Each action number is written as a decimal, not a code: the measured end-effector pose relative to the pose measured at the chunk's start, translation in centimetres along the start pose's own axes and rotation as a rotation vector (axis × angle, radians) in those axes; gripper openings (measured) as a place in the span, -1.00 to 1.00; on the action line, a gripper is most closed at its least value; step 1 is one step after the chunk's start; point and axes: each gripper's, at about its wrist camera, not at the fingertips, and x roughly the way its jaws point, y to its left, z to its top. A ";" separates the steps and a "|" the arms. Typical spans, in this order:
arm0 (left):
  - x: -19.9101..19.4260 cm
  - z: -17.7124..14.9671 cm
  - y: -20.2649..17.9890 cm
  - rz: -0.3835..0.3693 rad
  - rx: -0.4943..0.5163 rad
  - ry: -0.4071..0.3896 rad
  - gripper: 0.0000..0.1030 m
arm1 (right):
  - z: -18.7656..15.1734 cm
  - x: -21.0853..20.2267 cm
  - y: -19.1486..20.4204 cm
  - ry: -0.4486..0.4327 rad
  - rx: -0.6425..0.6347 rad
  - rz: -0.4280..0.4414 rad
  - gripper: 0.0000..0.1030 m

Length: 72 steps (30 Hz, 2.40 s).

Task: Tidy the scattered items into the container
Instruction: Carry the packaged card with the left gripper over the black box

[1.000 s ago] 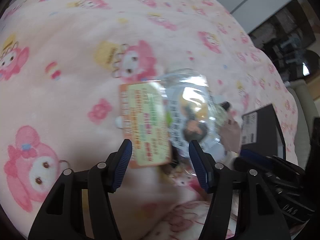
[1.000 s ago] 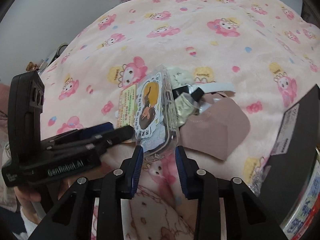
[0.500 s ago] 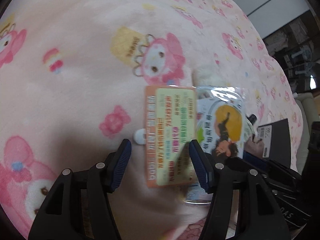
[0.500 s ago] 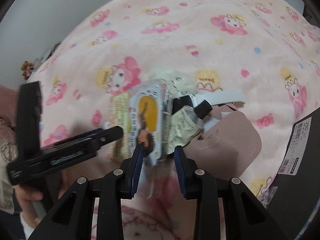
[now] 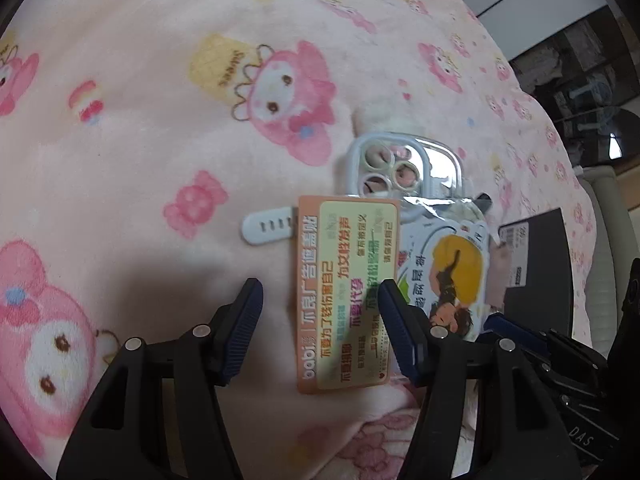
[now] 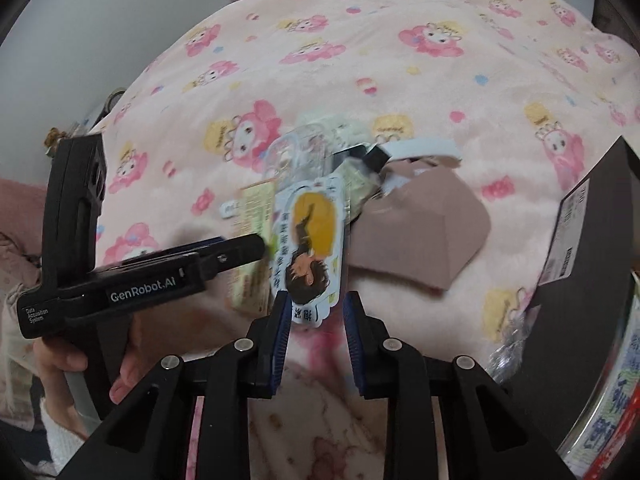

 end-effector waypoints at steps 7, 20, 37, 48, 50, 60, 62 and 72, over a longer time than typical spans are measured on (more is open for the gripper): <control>0.0 -0.4 -0.3 -0.045 0.010 0.022 0.20 | 1.4 3.3 -0.4 0.057 0.044 0.042 -0.52; -3.8 -2.9 -6.8 -0.156 0.122 -0.004 -0.44 | -0.9 -3.9 1.5 -0.071 -0.018 0.087 -0.64; -7.7 -5.5 -13.4 -0.215 0.223 -0.034 -0.60 | -4.5 -11.1 -1.2 -0.200 0.027 0.070 -0.69; -5.1 -8.3 -24.6 -0.299 0.401 0.037 -0.60 | -9.3 -18.1 -7.5 -0.331 0.122 -0.026 -0.69; -3.5 -8.9 -27.2 -0.314 0.429 0.071 -0.60 | -10.2 -18.7 -9.6 -0.341 0.150 -0.059 -0.69; 5.4 -13.6 -37.0 -0.278 0.556 0.243 -0.60 | -15.1 -19.1 -22.5 -0.305 0.347 -0.082 -0.69; 6.6 -14.3 -37.5 -0.246 0.566 0.266 -0.60 | -16.3 -18.4 -24.5 -0.286 0.394 -0.060 -0.69; 6.8 -15.4 -37.2 -0.141 0.596 0.236 -0.60 | -17.8 -17.2 -27.4 -0.215 0.435 -0.125 -0.69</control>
